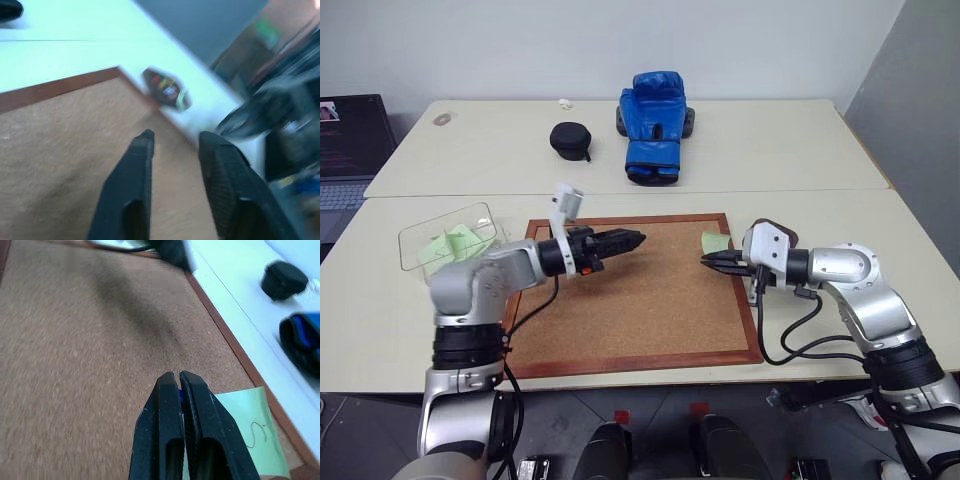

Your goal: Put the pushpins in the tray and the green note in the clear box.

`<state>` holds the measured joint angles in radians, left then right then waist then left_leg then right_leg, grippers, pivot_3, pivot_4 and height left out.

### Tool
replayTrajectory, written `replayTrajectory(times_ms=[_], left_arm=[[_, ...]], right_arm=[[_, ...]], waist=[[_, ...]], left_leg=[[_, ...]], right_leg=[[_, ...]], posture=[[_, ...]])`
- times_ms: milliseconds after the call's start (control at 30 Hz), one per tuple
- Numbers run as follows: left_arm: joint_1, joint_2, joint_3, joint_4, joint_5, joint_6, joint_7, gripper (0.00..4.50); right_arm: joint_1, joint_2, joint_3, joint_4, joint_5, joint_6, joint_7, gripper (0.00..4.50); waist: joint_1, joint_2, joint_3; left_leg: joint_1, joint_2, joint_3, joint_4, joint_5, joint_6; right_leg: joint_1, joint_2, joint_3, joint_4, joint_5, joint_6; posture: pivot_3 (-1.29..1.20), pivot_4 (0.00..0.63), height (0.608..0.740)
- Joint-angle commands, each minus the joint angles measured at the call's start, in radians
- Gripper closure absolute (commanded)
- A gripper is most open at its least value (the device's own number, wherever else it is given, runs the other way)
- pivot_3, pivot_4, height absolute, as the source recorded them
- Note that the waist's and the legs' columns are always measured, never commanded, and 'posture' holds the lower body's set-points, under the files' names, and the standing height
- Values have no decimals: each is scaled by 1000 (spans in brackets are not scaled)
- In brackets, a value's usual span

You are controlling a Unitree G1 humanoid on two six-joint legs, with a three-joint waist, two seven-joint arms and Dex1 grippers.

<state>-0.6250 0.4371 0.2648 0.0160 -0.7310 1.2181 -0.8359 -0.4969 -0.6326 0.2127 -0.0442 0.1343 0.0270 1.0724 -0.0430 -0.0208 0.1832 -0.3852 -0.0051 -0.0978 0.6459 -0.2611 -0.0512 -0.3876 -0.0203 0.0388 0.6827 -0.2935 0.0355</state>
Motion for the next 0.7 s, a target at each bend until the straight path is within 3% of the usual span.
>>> replayTrajectory(times_ms=[33, 167, 367, 700], left_arm=[[-72, -71, 145, 43, -144, 216, 113, 2143], [-95, -151, 195, 61, -188, 318, 196, 1424], [-87, -249, 215, 52, -211, 372, 274, 1424], [-70, -300, 167, 39, -229, 370, 291, 1424]], right_arm=[[-29, -30, 27, -17, -54, -220, 59, 4500], [-64, -38, 49, 30, -96, -373, 79, 4500], [-101, -18, 64, 57, -110, -460, 80, 4500], [-134, 25, 90, 54, -128, -477, 61, 4500]], waist=[[2, 0, 0], [3, 0, 0], [4, 0, 0], [7, 0, 0]], left_leg=[[0, 0, 0, 1, 0, 0], [0, -1, -1, 2, 2, -3], [0, 0, -1, 2, 3, -5], [1, 0, -1, 1, 4, -7]], right_leg=[[0, 0, 0, 0, 0, 0], [1, -2, 1, 0, 0, 1], [1, -2, 0, 0, 0, 1], [1, -2, 1, 0, 0, 0]], posture=[[0, 150, 740], [0, 150, 740], [0, 150, 740], [0, 150, 740]])
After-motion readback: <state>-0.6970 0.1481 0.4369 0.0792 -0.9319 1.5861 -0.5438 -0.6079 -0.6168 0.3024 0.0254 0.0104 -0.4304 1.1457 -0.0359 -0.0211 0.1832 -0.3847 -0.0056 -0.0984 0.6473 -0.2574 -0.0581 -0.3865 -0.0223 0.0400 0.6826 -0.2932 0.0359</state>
